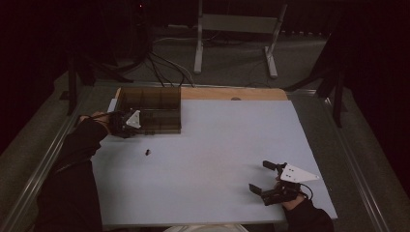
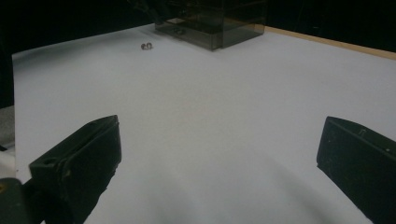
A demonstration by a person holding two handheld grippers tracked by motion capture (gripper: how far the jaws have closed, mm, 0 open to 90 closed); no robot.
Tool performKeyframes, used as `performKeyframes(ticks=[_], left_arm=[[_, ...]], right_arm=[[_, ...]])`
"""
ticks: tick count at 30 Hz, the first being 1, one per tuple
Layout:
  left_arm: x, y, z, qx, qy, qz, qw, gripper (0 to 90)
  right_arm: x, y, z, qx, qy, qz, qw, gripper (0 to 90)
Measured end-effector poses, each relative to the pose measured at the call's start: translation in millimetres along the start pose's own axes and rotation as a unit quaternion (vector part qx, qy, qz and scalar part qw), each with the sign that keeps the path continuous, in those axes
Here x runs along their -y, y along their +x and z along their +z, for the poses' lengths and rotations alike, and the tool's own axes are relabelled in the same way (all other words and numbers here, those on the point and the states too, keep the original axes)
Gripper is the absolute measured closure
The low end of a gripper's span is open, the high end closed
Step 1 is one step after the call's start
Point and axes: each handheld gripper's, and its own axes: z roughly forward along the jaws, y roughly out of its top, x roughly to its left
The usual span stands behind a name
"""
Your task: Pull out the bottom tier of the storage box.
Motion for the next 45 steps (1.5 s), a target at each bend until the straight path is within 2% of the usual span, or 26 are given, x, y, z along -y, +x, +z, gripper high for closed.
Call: performKeyframes(ticks=[3,4,5,6,9,10,13,20,22,27,30,39,45], left_arm=[[0.2,3.8,3.2,0.015,0.005,0.01,0.9998,75.0],[-0.2,4.3,4.4,0.015,0.011,0.023,0.9996,75.6],[-0.8,4.8,5.8,0.016,0.015,0.027,0.9994,76.7],[-1.6,5.4,7.1,0.019,0.018,0.022,0.9994,77.1],[-3.9,7.1,9.7,0.027,0.025,0.024,0.9991,78.6],[-4.6,7.3,10.8,0.026,0.026,0.03,0.9989,78.6],[-6.8,7.7,14.0,0.041,0.029,0.03,0.9983,81.1],[-7.6,11.3,12.3,0.053,0.029,0.027,0.9978,85.2],[-8.0,12.1,11.9,0.056,0.031,0.018,0.9978,85.7],[-8.6,9.9,10.2,0.07,0.029,0.021,0.9969,86.5],[-7.7,7.6,8.7,0.08,0.024,0.016,0.9964,87.0],[-5.9,-1.7,2.8,0.096,0.012,0.019,0.9951,87.6],[-4.7,-8.9,0.9,0.107,0.013,0.022,0.994,88.2]], right_arm=[[0.3,0.0,0.2,0.0,0.002,-0.001,1.0,0.0],[0.1,0.0,0.0,0.0,0.001,-0.001,1.0,0.0],[-0.1,0.1,0.0,-0.001,0.0,0.0,1.0,0.0],[0.0,0.2,0.0,-0.001,0.0,0.0,1.0,0.0],[0.5,-0.2,0.1,-0.001,0.003,-0.001,1.0,0.0],[0.4,-0.3,-0.1,-0.001,0.001,-0.001,1.0,0.0],[0.4,-0.2,-0.1,-0.001,0.001,-0.001,1.0,0.0],[0.7,0.0,-0.3,-0.001,0.003,-0.001,1.0,0.0],[0.6,-0.2,-0.4,-0.001,0.002,0.0,1.0,0.0],[1.0,-0.2,0.0,0.0,0.005,-0.001,1.0,0.0],[0.7,0.0,-0.4,0.0,0.003,-0.001,1.0,0.0],[0.9,0.1,-0.9,0.002,0.005,-0.002,1.0,0.0],[0.9,-0.1,-1.2,0.003,0.004,-0.002,1.0,0.0]])
